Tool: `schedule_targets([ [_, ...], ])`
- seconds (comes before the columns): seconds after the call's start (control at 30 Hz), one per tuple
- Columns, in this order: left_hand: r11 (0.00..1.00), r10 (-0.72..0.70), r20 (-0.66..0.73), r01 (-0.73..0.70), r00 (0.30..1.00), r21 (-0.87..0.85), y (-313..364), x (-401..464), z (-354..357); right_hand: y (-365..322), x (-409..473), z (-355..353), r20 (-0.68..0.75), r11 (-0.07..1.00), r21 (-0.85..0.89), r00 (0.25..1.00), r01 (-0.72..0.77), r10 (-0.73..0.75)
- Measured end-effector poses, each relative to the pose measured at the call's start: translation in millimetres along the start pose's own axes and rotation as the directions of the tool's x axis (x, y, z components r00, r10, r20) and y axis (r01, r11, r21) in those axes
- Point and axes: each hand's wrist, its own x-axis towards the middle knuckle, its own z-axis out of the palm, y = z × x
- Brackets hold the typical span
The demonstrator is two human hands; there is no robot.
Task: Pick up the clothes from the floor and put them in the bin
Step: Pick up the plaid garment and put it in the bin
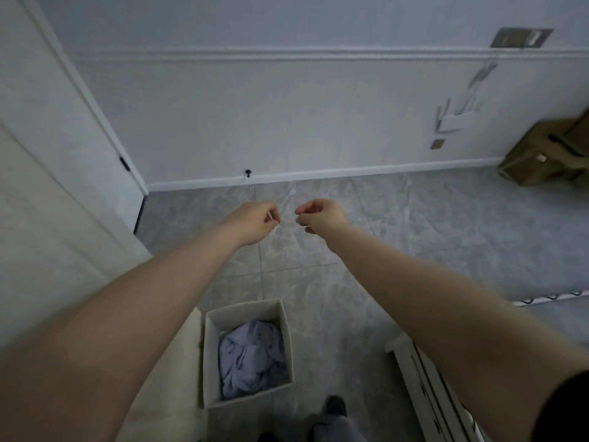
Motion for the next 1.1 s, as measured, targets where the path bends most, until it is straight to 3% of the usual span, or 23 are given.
schedule_targets([
  [0.1, 0.998, 0.064, 0.015, -0.065, 0.998, 0.01, 41.5, 14.2, -1.0, -2.7, 1.1, -38.6, -0.066, 1.0, 0.018, 0.998, 0.018, -0.017],
  [0.47, 0.98, 0.105, 0.096, -0.087, 0.99, -0.178, 205.0, 103.7, 63.4, 46.8, 40.9, -215.3, -0.264, 0.998, 0.061, 0.964, -0.018, 0.033],
  [0.7, 0.96, 0.129, 0.076, -0.105, 0.989, -0.26, 311.4, 171.5, 119.5, 75.0, 75.1, -333.5, -0.19, 1.0, 0.026, 0.982, 0.007, -0.002],
  [1.1, 0.975, 0.202, 0.161, -0.183, 0.966, -0.128, 383.4, 289.4, 154.9, 95.2, 153.6, -443.7, -0.304, 0.994, 0.092, 0.95, -0.05, 0.076],
])
